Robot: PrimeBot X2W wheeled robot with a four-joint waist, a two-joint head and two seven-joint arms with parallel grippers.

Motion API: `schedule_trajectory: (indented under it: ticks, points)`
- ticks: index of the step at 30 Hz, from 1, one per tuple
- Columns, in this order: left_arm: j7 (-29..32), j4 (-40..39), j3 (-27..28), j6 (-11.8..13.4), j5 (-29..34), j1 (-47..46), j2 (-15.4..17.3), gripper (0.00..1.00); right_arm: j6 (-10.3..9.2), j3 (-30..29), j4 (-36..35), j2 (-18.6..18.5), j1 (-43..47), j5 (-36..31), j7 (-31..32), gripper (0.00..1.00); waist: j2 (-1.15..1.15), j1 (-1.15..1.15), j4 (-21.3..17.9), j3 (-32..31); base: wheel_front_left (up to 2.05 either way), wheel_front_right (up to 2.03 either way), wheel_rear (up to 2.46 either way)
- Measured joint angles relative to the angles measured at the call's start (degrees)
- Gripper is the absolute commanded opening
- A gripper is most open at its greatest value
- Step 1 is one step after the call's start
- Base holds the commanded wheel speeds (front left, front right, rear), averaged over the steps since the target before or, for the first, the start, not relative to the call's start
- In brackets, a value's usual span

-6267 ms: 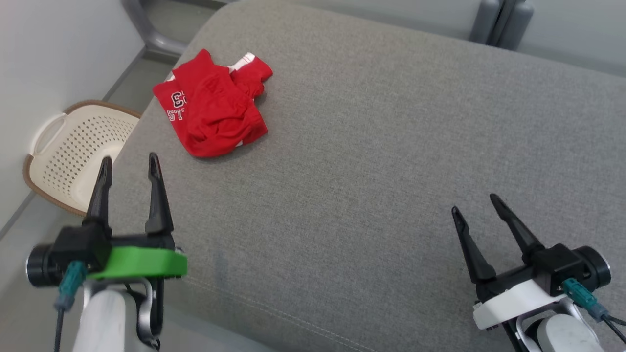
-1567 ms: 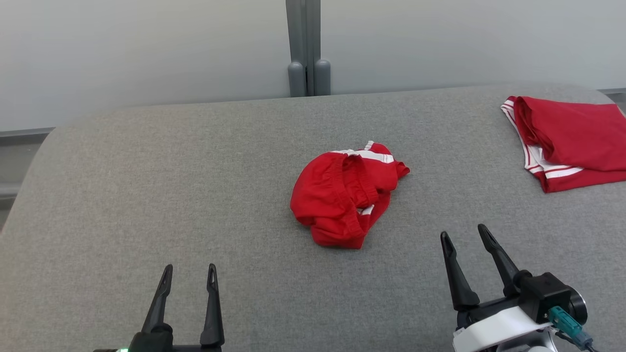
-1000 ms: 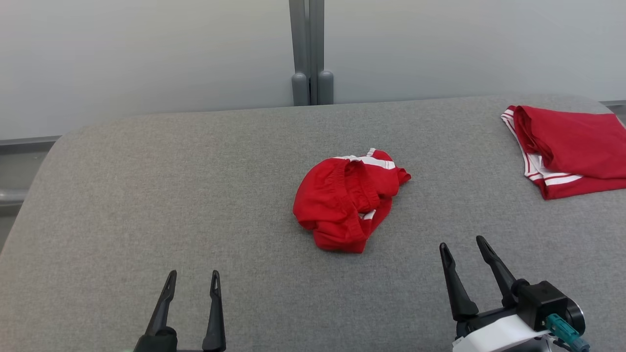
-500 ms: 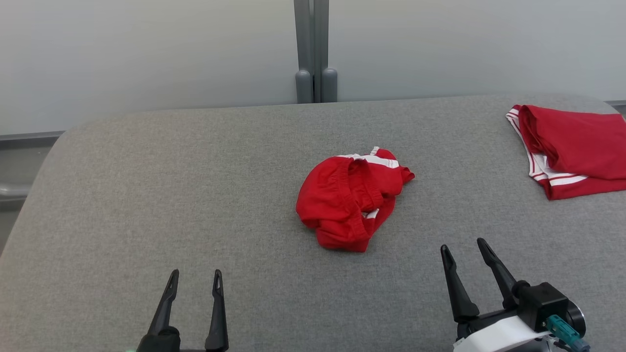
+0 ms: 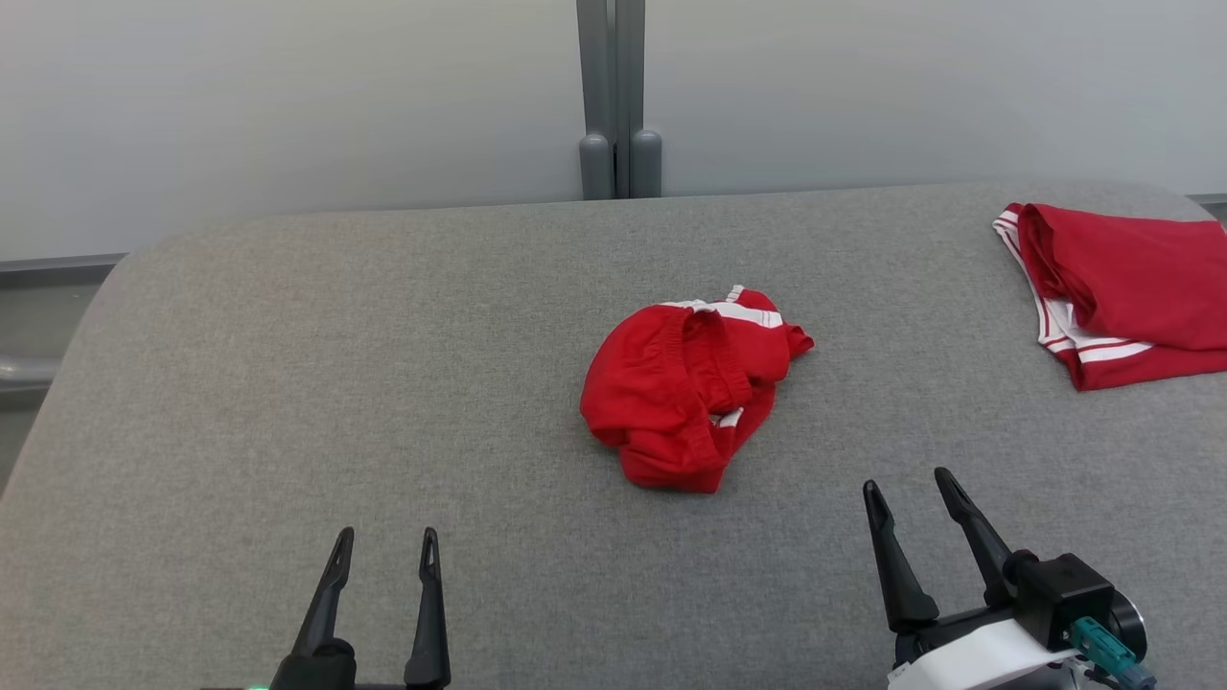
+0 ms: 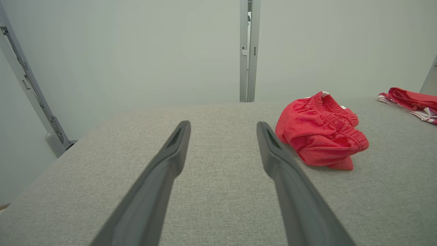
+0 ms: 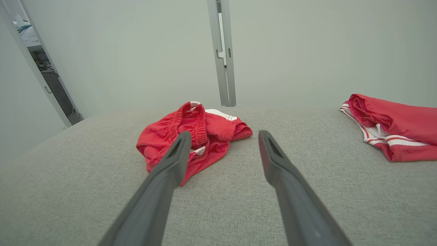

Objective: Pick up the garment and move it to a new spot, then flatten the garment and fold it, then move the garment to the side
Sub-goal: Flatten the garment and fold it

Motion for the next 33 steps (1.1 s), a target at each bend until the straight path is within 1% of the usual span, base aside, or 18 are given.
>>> schedule_trajectory:
  ticks: [24,28,31,33]
  points:
    - [0.0,0.0,0.4,-0.4,0.1,-0.6,0.0,1.0,0.0,-0.3,-0.1,0.3,-0.2,0.0,0.0,1.0,0.0,0.0,-0.1,1.4,0.0,0.0,0.0]
    - [0.0,-0.4,-0.7,-1.5,0.6,-1.9,0.0,1.0,0.0,-0.4,-0.2,0.4,-0.5,0.0,0.0,1.0,0.0,0.0,-0.3,2.1,0.0,0.0,0.0]
    - [0.0,-0.3,-2.7,-3.1,0.8,-4.3,0.0,1.0,0.0,-0.5,-0.5,0.4,-1.2,0.0,0.0,1.0,0.0,0.0,-0.6,3.1,0.0,0.0,0.0]
    - [0.0,-0.1,-4.7,-4.7,0.9,-7.0,0.0,1.0,0.0,-0.7,-0.8,0.4,-2.1,0.0,0.0,1.0,0.0,0.0,-0.8,4.1,0.0,0.0,0.0]
